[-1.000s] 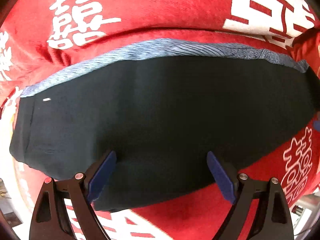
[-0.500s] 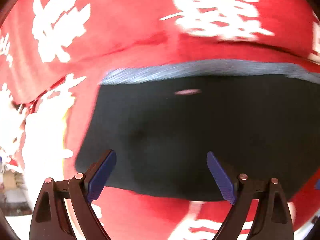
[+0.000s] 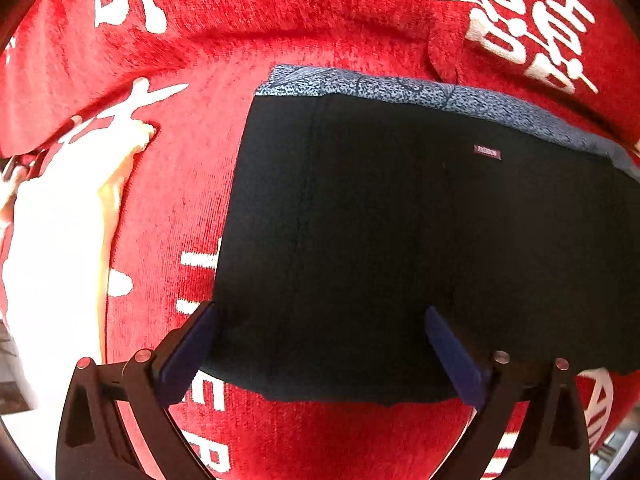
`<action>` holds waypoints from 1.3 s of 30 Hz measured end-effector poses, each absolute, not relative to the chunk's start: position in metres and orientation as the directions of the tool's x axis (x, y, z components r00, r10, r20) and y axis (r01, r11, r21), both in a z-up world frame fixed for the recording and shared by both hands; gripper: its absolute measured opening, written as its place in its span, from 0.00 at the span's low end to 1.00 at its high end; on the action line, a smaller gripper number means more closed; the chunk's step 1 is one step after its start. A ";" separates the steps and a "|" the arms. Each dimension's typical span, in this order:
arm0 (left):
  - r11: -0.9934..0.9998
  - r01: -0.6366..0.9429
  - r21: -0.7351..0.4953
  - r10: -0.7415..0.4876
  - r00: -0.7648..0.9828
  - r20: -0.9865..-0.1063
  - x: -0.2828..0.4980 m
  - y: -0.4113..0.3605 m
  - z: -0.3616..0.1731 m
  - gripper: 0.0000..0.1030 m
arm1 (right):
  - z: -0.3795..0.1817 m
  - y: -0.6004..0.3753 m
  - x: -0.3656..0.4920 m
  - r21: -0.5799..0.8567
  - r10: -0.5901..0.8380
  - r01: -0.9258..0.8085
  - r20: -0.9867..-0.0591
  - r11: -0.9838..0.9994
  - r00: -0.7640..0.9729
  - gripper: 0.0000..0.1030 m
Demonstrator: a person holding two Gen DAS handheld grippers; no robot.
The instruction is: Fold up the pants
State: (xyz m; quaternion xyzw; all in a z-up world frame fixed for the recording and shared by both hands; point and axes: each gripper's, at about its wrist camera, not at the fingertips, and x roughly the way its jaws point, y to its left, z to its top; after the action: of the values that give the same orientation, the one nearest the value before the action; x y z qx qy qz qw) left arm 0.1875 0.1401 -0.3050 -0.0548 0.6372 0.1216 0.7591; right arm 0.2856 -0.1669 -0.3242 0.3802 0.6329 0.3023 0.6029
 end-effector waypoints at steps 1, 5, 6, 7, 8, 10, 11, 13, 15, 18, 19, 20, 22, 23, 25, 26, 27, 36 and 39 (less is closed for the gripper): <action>0.967 -0.245 0.070 0.112 0.162 -0.980 0.188 0.144 -0.308 0.99 | -0.318 -0.166 0.280 0.825 0.827 0.080 -0.562 0.559 0.009 0.09; 0.972 -0.225 0.073 0.117 0.192 -0.974 0.184 0.148 -0.315 1.00 | -0.338 -0.173 0.251 0.744 0.749 0.095 -0.661 0.661 -0.036 0.02; 0.972 -0.225 0.074 0.120 0.195 -0.973 0.184 0.149 -0.316 1.00 | -0.348 -0.177 0.246 0.718 0.726 0.113 -0.686 0.687 -0.050 0.00; 0.972 -0.223 0.080 0.125 0.194 -0.973 0.185 0.148 -0.316 1.00 | -0.356 -0.182 0.242 0.714 0.724 0.133 -0.688 0.688 -0.053 0.00; 0.970 -0.222 0.097 0.139 0.182 -0.973 0.185 0.144 -0.313 1.00 | -0.358 -0.187 0.240 0.731 0.745 0.161 -0.666 0.663 -0.045 0.00; 0.965 -0.226 0.131 0.169 0.158 -0.973 0.184 0.138 -0.304 1.00 | -0.348 -0.192 0.239 0.722 0.735 0.144 -0.676 0.676 -0.062 0.06; 0.963 -0.230 0.142 0.180 0.153 -0.972 0.182 0.133 -0.298 1.00 | -0.338 -0.193 0.239 0.716 0.723 0.103 -0.687 0.690 -0.071 0.06; 0.965 -0.228 0.129 0.169 0.166 -0.972 0.180 0.122 -0.285 1.00 | -0.315 -0.196 0.241 0.687 0.685 0.006 -0.725 0.727 -0.074 0.06; 0.975 -0.209 0.080 0.123 0.198 -0.973 0.180 0.098 -0.270 1.00 | -0.295 -0.199 0.248 0.645 0.643 -0.077 -0.764 0.760 -0.049 0.18; 0.989 -0.146 0.002 0.038 0.247 -0.968 0.195 0.050 -0.260 1.00 | -0.276 -0.203 0.270 0.592 0.601 -0.147 -0.799 0.792 0.023 0.30; 0.991 -0.130 -0.019 0.015 0.256 -0.967 0.203 0.035 -0.262 1.00 | -0.272 -0.204 0.283 0.573 0.587 -0.164 -0.807 0.803 0.055 0.30; 0.993 -0.107 -0.051 -0.021 0.266 -0.964 0.215 0.011 -0.266 1.00 | -0.272 -0.204 0.292 0.554 0.571 -0.170 -0.818 0.815 0.073 0.30; 0.993 -0.083 -0.079 -0.054 0.265 -0.963 0.230 -0.015 -0.273 1.00 | -0.275 -0.205 0.309 0.513 0.532 -0.162 -0.840 0.843 0.105 0.30; 0.995 -0.062 -0.084 -0.066 0.247 -0.967 0.237 -0.036 -0.282 1.00 | -0.279 -0.207 0.313 0.500 0.518 -0.157 -0.849 0.852 0.107 0.30; 0.998 -0.027 -0.057 -0.050 0.210 -0.976 0.239 -0.051 -0.302 1.00 | -0.299 -0.214 0.311 0.449 0.461 -0.137 -0.884 0.883 0.074 0.29; 0.999 -0.021 -0.044 -0.039 0.209 -0.977 0.231 -0.058 -0.312 1.00 | -0.302 -0.222 0.305 0.484 0.496 -0.125 -0.864 0.866 0.092 0.29; 0.997 -0.044 -0.060 -0.047 0.243 -0.969 0.225 -0.055 -0.310 1.00 | -0.300 -0.231 0.300 0.516 0.526 -0.107 -0.842 0.850 0.117 0.29; 0.999 -0.040 -0.020 -0.010 0.240 -0.971 0.270 -0.055 -0.285 1.00 | -0.274 -0.249 0.304 0.516 0.531 -0.128 -0.834 0.847 0.149 0.29; 0.998 -0.058 0.019 0.035 0.284 -0.958 0.317 -0.055 -0.279 1.00 | -0.269 -0.252 0.337 0.490 0.507 -0.135 -0.843 0.861 0.180 0.29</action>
State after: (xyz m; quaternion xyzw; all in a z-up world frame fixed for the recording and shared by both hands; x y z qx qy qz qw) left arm 0.3168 -0.0551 -0.2792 -0.0098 0.5978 0.0289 0.8011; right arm 0.3374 -0.2515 -0.2695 0.1541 0.6037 0.2134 0.7525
